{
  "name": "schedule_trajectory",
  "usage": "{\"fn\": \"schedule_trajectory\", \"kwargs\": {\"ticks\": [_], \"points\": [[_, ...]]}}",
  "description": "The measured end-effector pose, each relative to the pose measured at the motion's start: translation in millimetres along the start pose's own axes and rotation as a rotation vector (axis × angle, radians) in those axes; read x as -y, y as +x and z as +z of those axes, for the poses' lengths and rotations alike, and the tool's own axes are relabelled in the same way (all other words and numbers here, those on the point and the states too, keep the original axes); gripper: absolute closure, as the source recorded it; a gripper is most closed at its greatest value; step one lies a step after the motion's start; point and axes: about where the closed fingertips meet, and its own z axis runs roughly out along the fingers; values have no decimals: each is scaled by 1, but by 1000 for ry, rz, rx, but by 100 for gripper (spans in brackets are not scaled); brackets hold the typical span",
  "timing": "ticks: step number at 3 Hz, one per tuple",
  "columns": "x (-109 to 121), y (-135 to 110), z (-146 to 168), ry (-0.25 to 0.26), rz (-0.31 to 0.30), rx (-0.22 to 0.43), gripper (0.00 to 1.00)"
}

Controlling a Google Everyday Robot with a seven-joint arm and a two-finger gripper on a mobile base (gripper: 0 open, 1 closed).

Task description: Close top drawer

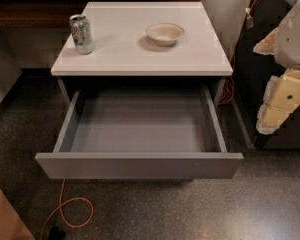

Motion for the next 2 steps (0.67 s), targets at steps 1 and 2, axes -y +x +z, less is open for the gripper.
{"fn": "schedule_trajectory", "kwargs": {"ticks": [1,2], "points": [[0,0,1,0,1,2,0],[-4,-2,22,-29,-16,5,0]]}}
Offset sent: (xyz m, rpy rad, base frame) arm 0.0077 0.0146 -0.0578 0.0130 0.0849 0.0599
